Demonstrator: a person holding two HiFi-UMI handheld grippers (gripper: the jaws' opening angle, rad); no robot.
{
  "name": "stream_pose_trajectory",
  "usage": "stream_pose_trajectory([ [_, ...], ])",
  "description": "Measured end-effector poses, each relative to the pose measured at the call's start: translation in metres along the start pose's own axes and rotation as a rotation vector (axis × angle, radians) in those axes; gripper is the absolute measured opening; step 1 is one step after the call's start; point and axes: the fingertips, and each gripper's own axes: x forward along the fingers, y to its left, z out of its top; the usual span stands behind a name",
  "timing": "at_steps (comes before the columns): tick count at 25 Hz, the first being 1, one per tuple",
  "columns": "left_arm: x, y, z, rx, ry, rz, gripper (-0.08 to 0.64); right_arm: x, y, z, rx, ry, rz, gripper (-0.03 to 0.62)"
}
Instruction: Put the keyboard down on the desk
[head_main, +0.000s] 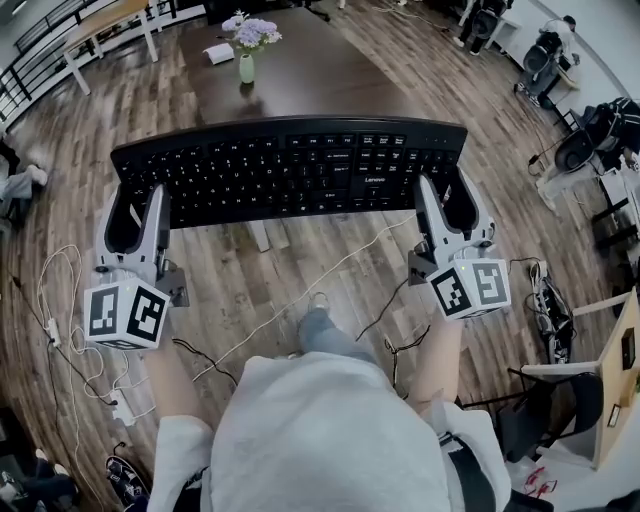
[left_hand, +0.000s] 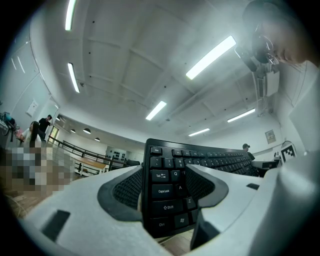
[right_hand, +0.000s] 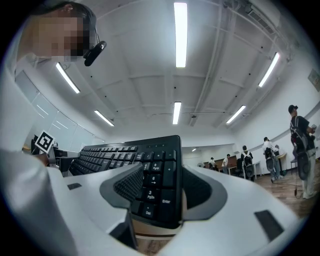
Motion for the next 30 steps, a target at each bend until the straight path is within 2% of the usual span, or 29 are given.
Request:
stream_pose_trajectory([
  [6,0.001,0.003,0.007,0.022,-0.015,0.032,0.262,0.016,-0.002,-0.001,0.012,-0.025,0.036,0.242],
  [12,-0.006,-0.001,0.014,0.029,-0.014,-0.009,0.262,-0.006,0.004,0.006,0.014,-0.039,-0.007,0.242],
  [18,0.003,0.007,0.002,-0.08,0.004,-0.086,0.262,-0.021,0.019,0.035,-0.081,0.018,-0.084,0.242],
  [22,-0.003,0.01,0.014,-0.07,-0.008,-0.072,0.262,-0.019,0.024,0.042,-0.076,0.005,-0.069,0.242],
  [27,-0.001,0.004,-0.001,-0.057,-0.01,-0.042,0.262,-0.011,0.011,0.023,-0.062,-0.005,-0.039,0.242],
  [30,-0.005,0.004,0.005,-0.046,-0.014,-0.032,0.262,-0.01,0.012,0.024,-0.053,-0.011,-0.03,0.242],
])
